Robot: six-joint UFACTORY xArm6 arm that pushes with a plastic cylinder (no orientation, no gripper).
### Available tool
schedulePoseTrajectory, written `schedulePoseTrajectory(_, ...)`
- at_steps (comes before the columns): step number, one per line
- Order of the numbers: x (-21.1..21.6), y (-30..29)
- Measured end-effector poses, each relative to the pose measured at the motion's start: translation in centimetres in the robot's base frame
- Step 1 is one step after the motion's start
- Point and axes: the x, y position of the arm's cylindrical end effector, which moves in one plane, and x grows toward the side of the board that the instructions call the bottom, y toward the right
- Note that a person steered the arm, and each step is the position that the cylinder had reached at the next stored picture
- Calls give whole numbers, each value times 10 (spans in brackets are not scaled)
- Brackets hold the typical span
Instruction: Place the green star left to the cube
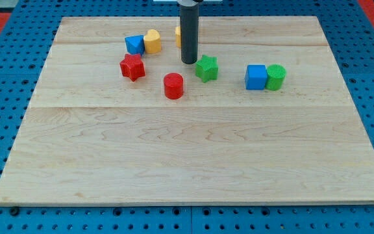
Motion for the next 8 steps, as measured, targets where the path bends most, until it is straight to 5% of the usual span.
schedulePoseTrajectory(8, 31, 41)
